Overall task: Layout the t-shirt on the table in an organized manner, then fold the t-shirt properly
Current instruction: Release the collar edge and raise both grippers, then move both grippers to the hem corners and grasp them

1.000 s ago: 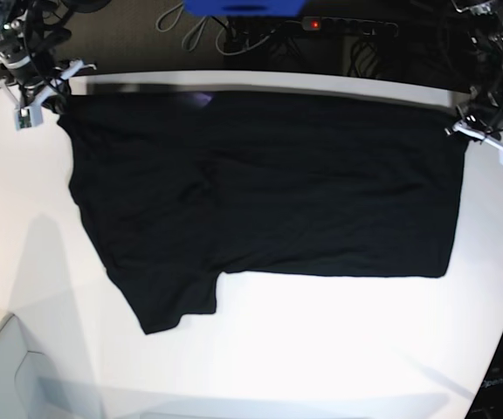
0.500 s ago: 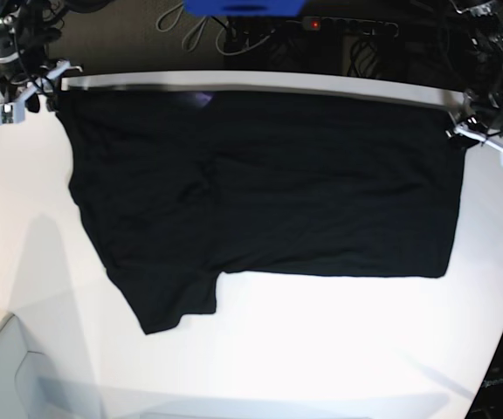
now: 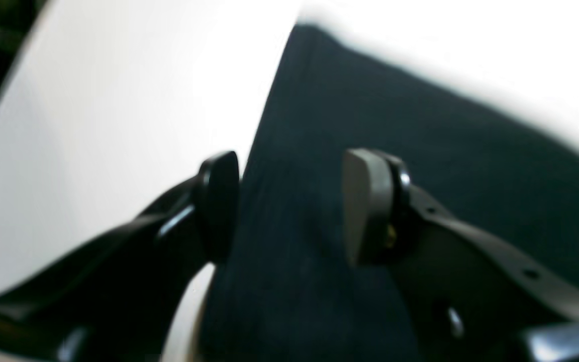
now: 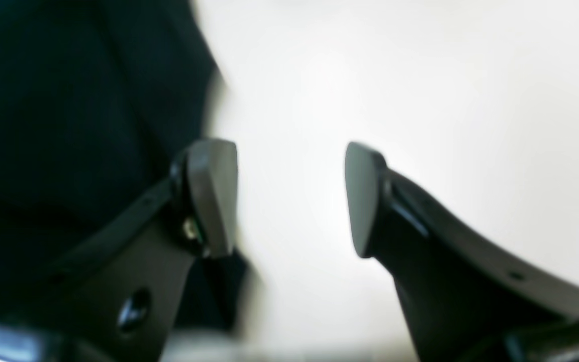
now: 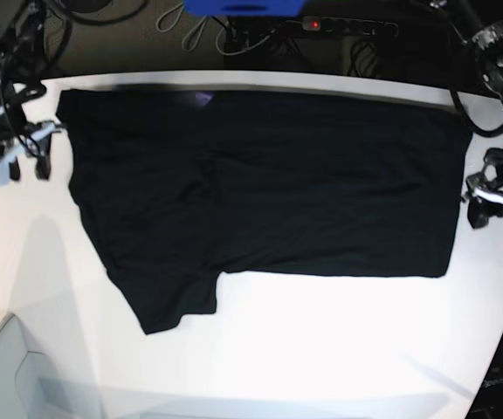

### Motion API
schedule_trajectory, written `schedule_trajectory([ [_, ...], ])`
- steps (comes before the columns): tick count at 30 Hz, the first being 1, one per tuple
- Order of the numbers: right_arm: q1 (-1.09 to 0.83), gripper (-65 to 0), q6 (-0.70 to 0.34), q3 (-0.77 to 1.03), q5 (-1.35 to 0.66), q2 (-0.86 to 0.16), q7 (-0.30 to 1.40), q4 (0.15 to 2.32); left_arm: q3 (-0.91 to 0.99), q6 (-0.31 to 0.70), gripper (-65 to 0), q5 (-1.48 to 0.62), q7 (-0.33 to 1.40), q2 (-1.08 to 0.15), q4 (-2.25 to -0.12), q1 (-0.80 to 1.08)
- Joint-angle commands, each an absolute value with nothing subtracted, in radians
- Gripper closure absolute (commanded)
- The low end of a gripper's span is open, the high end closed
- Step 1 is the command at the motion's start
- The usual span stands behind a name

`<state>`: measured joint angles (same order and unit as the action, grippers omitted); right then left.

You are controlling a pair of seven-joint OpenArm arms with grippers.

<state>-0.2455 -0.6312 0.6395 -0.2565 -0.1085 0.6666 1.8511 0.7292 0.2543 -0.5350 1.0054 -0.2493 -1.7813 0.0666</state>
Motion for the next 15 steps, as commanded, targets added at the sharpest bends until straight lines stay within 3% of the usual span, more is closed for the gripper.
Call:
schedule_trajectory([
  [1,-0.200,-34.8,-0.636,0.605,-0.269,-0.128,0.647,1.847,0.733,0.246,-36.7,-0.536,0.995,-0.263,-1.768,0.036],
  [7,0.137,-34.8,-0.553,0.437,-0.174,-0.148,0.639,1.550,0.731,0.245,-51.3,-0.535,0.995,-0.268,-1.610,-0.104],
  [11,0.355,-34.8,-0.549,0.375,-0.068,-0.148,0.631,1.262,0.731,0.245,-52.5,-0.535,0.993,-0.272,-1.583,-0.139],
  [15,0.490,-34.8,-0.545,0.361,0.038,-0.147,0.498,1.023,0.731,0.249,-52.9,-0.446,0.992,-0.272,-1.560,-0.180],
])
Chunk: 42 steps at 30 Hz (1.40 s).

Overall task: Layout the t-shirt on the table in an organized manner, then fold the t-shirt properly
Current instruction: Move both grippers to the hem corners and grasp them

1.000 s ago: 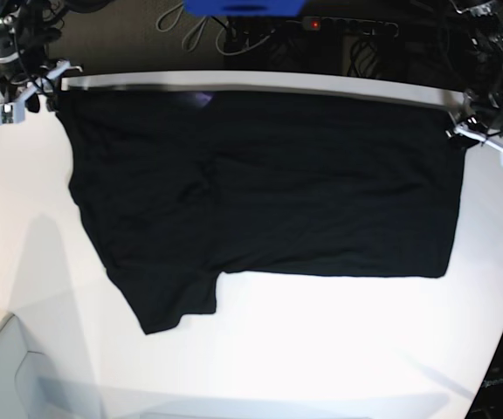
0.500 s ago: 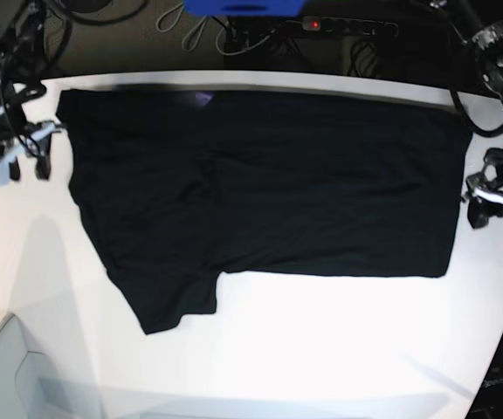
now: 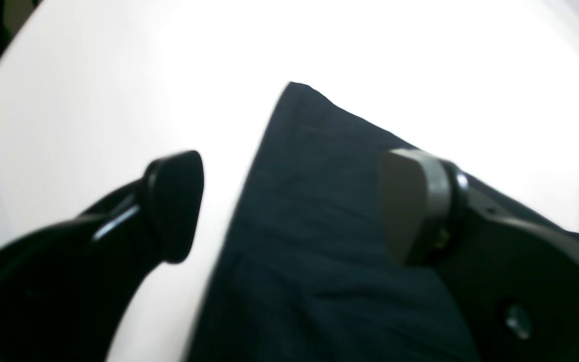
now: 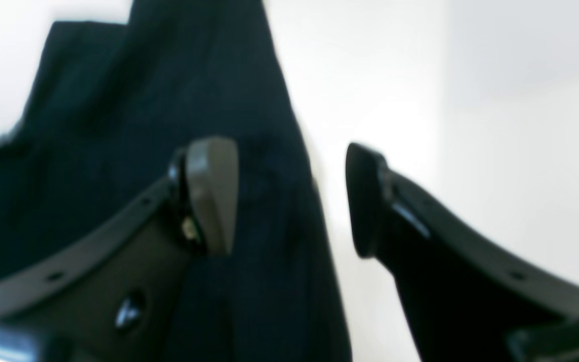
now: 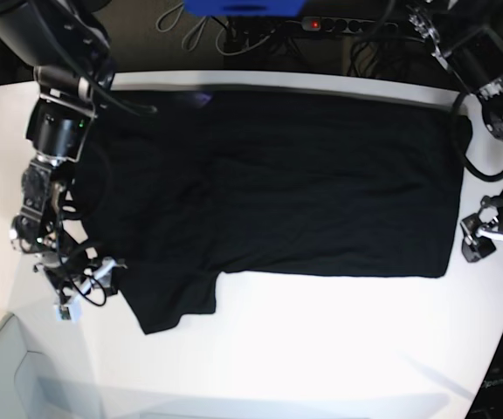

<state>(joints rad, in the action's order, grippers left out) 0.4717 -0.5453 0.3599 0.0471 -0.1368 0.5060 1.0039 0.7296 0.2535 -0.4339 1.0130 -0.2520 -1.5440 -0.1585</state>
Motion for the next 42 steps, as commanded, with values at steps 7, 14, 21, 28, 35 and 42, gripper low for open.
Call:
schedule_trajectory([
  [7,0.541,-34.9,-0.545,0.364,0.094,-0.145,0.390,0.834,0.723,0.254,-52.9,-0.271,0.875,-0.266,-1.483,-0.239],
  [14,0.541,-34.9,-0.503,0.360,0.096,-0.147,0.288,0.745,0.613,0.246,-52.9,-0.260,0.674,-0.288,-1.322,-0.239],
  [21,0.532,-34.8,-0.469,0.358,0.096,-0.143,0.255,0.740,0.604,0.246,-52.9,-0.259,0.581,-0.288,-1.164,-0.303],
  [28,0.507,-34.5,-0.469,0.358,0.097,-0.142,0.254,0.739,0.602,0.254,-52.9,-0.259,0.576,-0.317,-0.954,-0.452],
  [35,0.499,-34.2,-0.469,0.358,0.097,-0.142,0.183,0.602,0.404,0.248,-52.9,-0.176,0.378,-0.312,-0.771,-0.506],
  [42,0.493,-34.2,-0.469,0.357,0.097,-0.142,0.145,0.593,0.371,0.245,-52.9,-0.171,0.363,-0.314,-0.694,-0.521],
])
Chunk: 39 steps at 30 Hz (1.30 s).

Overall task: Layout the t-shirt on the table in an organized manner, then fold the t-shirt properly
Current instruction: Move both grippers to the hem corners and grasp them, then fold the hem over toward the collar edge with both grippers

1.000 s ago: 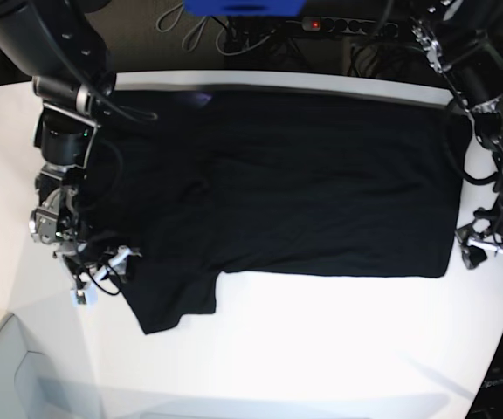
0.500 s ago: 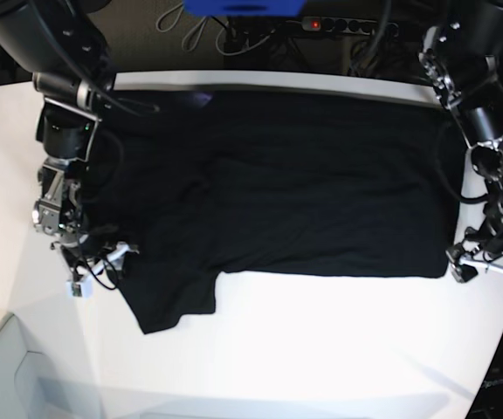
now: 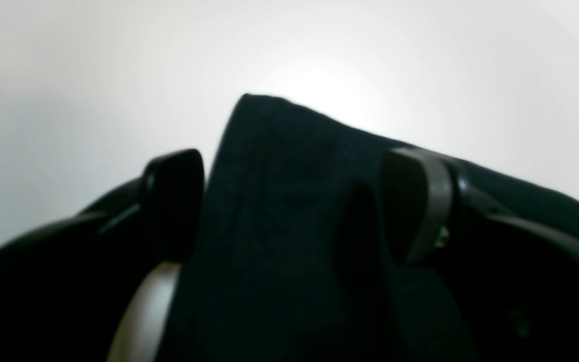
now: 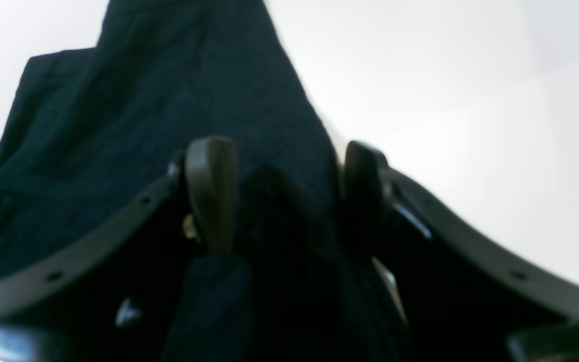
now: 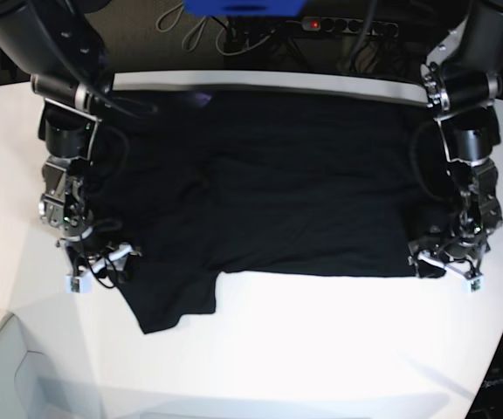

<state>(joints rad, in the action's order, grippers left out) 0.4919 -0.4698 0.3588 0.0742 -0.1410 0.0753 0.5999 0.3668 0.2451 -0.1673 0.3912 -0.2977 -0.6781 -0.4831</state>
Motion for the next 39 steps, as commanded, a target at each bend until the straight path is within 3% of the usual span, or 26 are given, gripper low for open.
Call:
schedule_trajectory([
  [1,0.493,-34.2,-0.469,0.357,0.097,-0.142,0.145,0.593,0.371,0.245,-52.9,-0.171,0.363,-0.315,-0.682,-0.526],
  [20,0.495,-32.1,-0.469,0.357,0.097,-0.145,0.145,0.593,0.325,0.252,-50.9,-0.168,0.166,-0.325,-0.389,-0.591],
  [22,0.495,-26.3,-0.469,0.357,0.097,-0.147,0.145,0.593,0.252,0.252,-41.8,-0.171,0.166,-0.325,-0.386,-0.596],
  [28,0.499,-0.6,-0.469,0.357,0.097,-0.147,0.140,0.593,0.203,0.251,-1.6,-0.177,0.165,-0.308,-0.389,-0.599],
  [35,0.499,0.0,-0.469,0.364,0.091,-0.147,0.134,0.601,0.205,0.252,0.0,-0.179,0.173,-0.308,-0.389,-0.622],
  [39,0.484,0.0,-0.469,0.366,0.054,-0.143,0.140,0.716,0.205,0.254,-0.1,-0.213,0.174,-0.308,-0.407,-0.619],
])
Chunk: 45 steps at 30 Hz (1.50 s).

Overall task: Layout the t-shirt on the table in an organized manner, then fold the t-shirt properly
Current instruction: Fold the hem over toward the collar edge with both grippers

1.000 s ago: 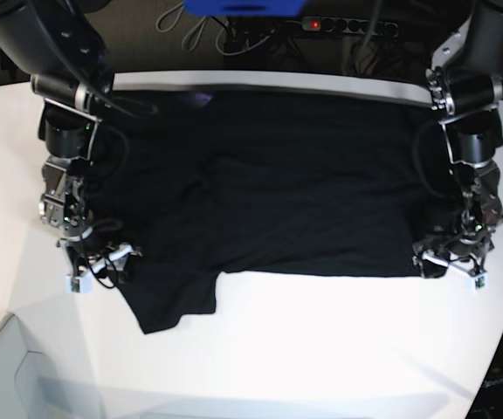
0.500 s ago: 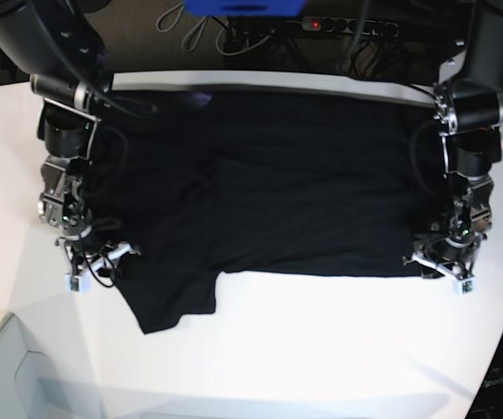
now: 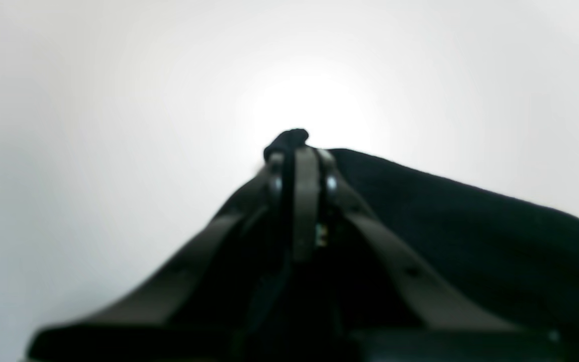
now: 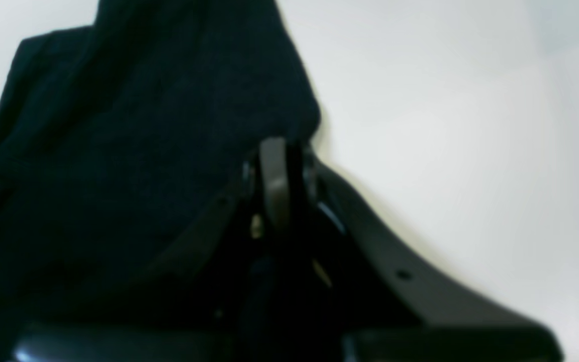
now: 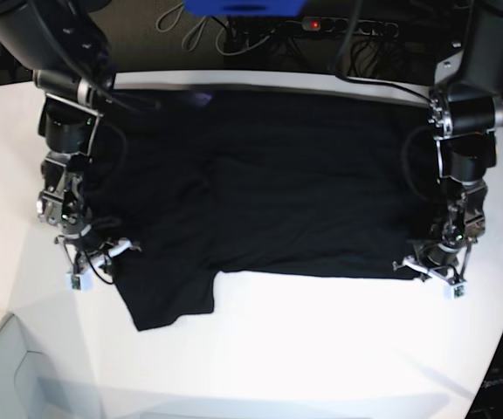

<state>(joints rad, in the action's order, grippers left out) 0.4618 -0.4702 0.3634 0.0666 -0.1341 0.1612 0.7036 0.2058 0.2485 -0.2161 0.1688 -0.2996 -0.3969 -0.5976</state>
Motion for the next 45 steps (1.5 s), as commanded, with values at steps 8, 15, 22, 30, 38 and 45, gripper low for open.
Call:
schedule_trajectory([
  [8,0.375,0.0,-0.469,0.363,-0.051,-0.142,0.147,0.998,0.205,0.248,-0.1,-0.452,0.383,-0.361,-0.800,-0.475],
  [15,0.274,0.0,-0.470,0.364,-0.142,-0.142,0.228,1.230,0.216,0.246,-0.1,-0.490,0.453,-0.372,-1.017,-0.366],
  [22,0.140,0.0,-0.472,0.364,-0.243,-0.142,0.283,1.432,0.355,0.246,-0.1,-0.492,0.455,-0.363,-1.159,-0.254],
  [30,-0.021,0.0,-0.472,0.364,-0.295,-0.142,0.286,1.607,0.398,0.246,-0.1,-0.492,0.455,-0.348,-1.331,-0.124],
  [38,-0.229,0.0,-0.473,0.364,-0.435,-0.142,0.277,1.728,0.499,0.252,-0.1,-0.492,0.455,-0.285,-1.472,0.038],
  [45,-0.337,0.0,-0.473,0.364,-0.443,-0.140,0.205,1.719,0.553,0.254,-0.1,-0.492,0.455,-0.263,-1.547,0.174],
])
